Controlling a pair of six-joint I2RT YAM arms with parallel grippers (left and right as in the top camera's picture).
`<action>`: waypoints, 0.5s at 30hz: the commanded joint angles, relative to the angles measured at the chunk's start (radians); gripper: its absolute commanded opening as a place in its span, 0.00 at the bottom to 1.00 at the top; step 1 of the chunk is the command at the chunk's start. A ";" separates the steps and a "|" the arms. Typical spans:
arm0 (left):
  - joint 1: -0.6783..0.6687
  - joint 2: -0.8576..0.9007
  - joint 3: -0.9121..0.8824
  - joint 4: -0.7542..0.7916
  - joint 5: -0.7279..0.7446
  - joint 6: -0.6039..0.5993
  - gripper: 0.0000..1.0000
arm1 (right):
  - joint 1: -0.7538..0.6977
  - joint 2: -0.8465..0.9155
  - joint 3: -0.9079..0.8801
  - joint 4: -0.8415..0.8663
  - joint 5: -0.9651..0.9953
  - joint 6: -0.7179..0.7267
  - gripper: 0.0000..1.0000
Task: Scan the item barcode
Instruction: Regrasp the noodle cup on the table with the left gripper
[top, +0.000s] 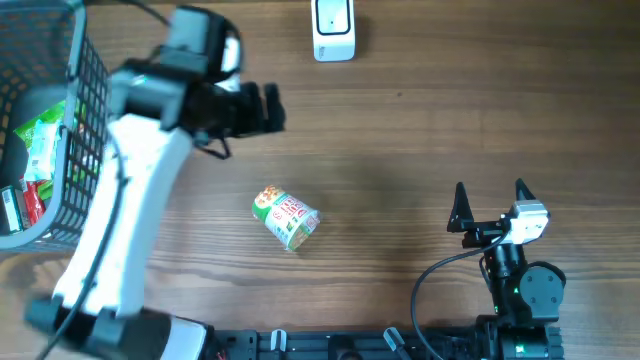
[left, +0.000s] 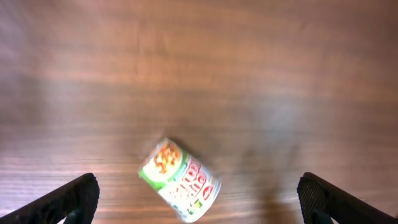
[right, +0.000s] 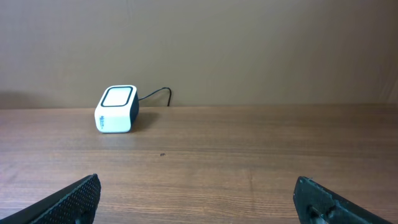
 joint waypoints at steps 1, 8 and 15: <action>-0.065 0.068 -0.057 -0.023 -0.023 -0.019 0.92 | -0.003 -0.006 -0.001 0.003 0.002 -0.012 1.00; -0.098 0.141 -0.179 -0.085 -0.074 -0.019 0.04 | -0.003 -0.006 -0.001 0.003 0.002 -0.012 1.00; -0.111 0.145 -0.284 -0.185 -0.005 -0.016 0.04 | -0.003 -0.006 -0.001 0.003 0.002 -0.012 1.00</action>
